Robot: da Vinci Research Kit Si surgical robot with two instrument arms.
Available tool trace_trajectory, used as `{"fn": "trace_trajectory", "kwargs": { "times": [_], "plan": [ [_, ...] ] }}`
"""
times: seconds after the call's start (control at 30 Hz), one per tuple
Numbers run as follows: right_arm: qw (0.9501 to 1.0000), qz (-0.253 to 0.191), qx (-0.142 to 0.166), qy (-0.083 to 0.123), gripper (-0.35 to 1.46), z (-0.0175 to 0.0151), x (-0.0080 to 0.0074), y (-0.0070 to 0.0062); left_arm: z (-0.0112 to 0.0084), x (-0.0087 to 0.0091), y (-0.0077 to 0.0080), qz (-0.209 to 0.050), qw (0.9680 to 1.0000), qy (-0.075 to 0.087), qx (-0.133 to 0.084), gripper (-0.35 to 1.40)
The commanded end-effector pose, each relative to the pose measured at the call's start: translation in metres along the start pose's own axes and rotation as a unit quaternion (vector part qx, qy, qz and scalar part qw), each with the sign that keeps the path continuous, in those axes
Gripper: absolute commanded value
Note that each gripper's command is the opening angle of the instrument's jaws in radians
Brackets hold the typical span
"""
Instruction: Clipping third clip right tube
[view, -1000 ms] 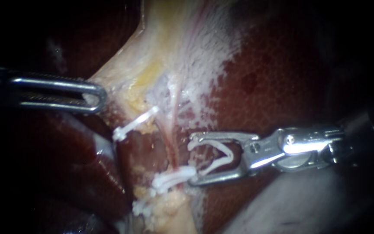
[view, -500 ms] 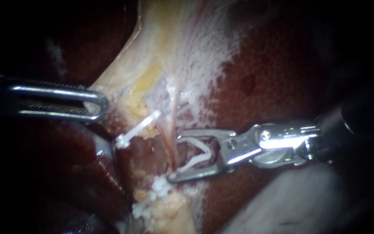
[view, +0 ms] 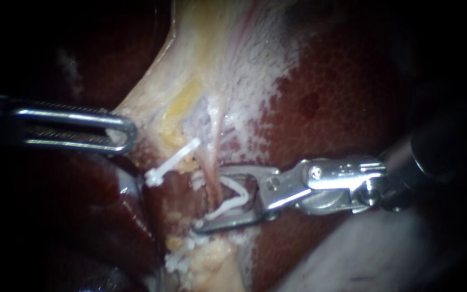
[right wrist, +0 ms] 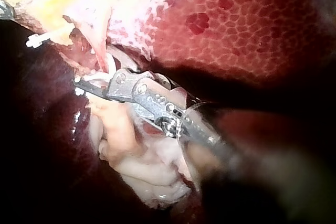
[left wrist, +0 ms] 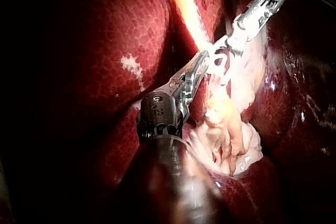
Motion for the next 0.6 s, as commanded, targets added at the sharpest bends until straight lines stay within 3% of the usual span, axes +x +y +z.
{"fn": "trace_trajectory", "kwargs": {
  "times": [0.03, 0.17, 0.33, 0.47, 0.6],
  "plan": [
    [1.0, 0.0, 0.0, 0.0, 0.52, -0.0001, 0.0, 0.0, 0.0, 0.0, 0.0, 0.0, 1.0, 0.0, 0.0, -0.35],
    [1.0, 0.005, 0.001, 0.0, 0.39, -0.0004, -0.0002, -0.0001, 0.0, 0.0, 0.0, 0.0, 1.0, 0.0, 0.0, -0.35],
    [0.9998, 0.019, 0.002, 0.0, 0.04, -0.0012, -0.0004, -0.0001, 0.0, 0.0, 0.0, 0.0, 1.0, 0.0, 0.0, -0.35],
    [0.9998, 0.02, 0.002, 0.0, -0.1, -0.0013, -0.0006, 0.0003, 0.0, 0.0, 0.0, 0.0, 1.0, 0.0, 0.0, -0.35],
    [0.9997, 0.025, 0.002, 0.0, -0.12, -0.0013, -0.0007, 0.0003, 0.0, 0.0, 0.0, 0.0, 1.0, 0.0, 0.0, -0.35]
  ]
}}
